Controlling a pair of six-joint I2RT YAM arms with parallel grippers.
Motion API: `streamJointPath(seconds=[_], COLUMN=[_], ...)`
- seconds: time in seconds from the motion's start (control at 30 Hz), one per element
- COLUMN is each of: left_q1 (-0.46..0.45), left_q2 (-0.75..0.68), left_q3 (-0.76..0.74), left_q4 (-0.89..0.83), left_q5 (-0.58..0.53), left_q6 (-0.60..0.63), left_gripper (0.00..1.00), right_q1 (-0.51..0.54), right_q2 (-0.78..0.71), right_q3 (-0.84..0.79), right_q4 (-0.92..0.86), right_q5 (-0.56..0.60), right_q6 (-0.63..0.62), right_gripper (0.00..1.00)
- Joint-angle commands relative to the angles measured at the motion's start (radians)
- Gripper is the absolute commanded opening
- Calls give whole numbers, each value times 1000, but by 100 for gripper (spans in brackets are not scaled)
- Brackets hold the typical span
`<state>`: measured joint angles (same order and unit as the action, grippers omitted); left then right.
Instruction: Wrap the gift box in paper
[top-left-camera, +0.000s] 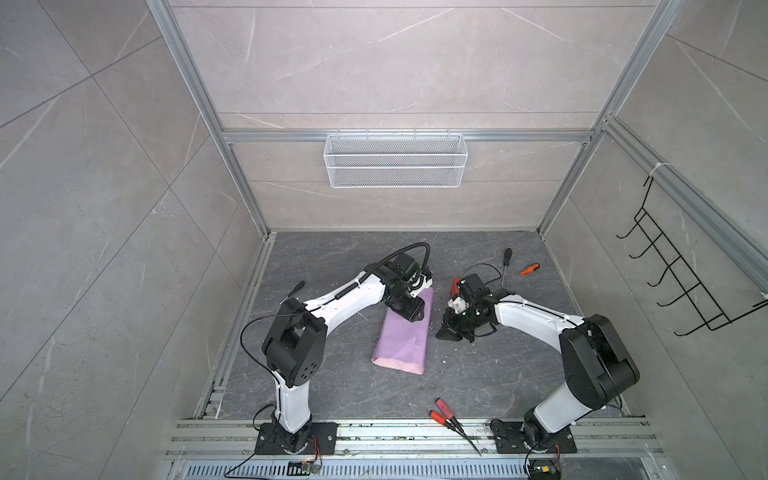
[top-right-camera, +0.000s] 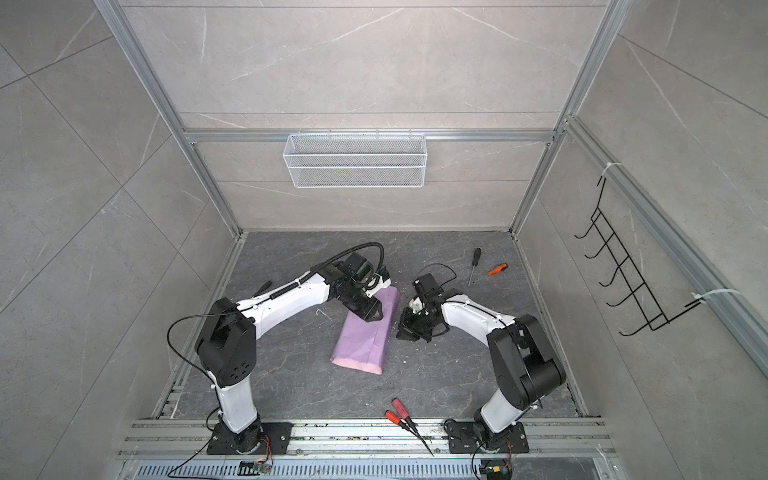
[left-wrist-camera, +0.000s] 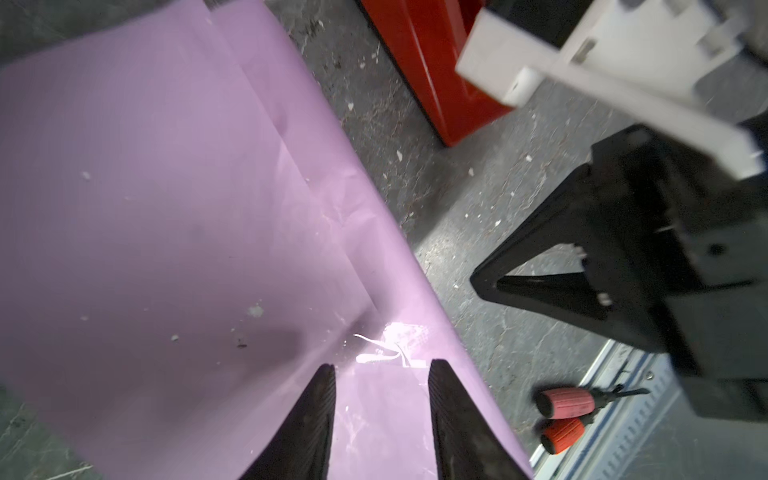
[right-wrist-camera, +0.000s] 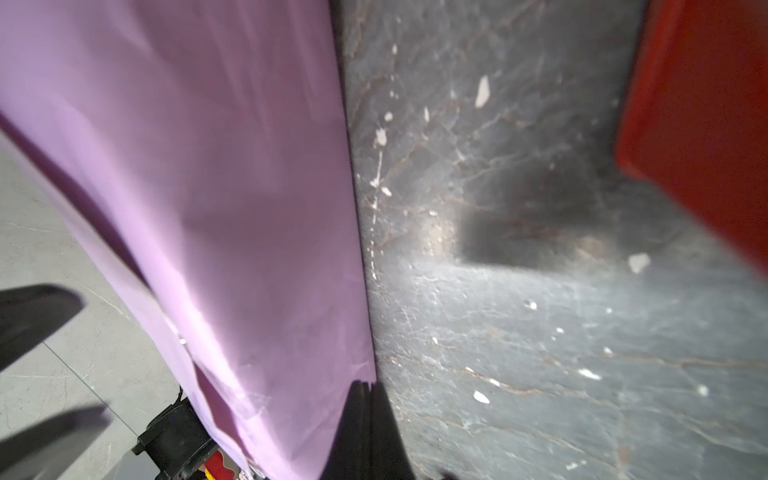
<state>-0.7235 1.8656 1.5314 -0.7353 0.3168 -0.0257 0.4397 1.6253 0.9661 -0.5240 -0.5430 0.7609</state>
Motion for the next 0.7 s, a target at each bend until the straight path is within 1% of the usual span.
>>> streamJointPath(seconds=[0.0, 0.07, 0.23, 0.33, 0.4, 0.43, 0.57, 0.67], left_q1=[29, 48, 122, 157, 176, 184, 226, 262], left_q2=[-73, -93, -126, -143, -157, -163, -201, -232], left_q3=[23, -4, -82, -98, -103, -115, -212, -279], left_q4=[-66, -64, -56, -61, -76, -74, -34, -3], left_q5=[44, 42, 25, 16, 12, 9, 27, 34], left_q6=[-13, 0, 40, 56, 71, 72, 63, 24], left_gripper=[50, 56, 69, 81, 96, 99, 99, 100], right_q1=[4, 5, 22, 23, 32, 35, 50, 78], right_q2=[11, 22, 40, 71, 84, 85, 81, 85], right_q3=[37, 49, 41, 63, 89, 101, 117, 110], right_q4=[-28, -46, -10, -19, -21, -30, -64, -51], right_q5=[45, 64, 61, 66, 52, 56, 100, 117], right_q6=[-37, -44, -42, -49, -50, -57, -60, -45], right_gripper=[0, 0, 0, 0, 0, 0, 0, 0])
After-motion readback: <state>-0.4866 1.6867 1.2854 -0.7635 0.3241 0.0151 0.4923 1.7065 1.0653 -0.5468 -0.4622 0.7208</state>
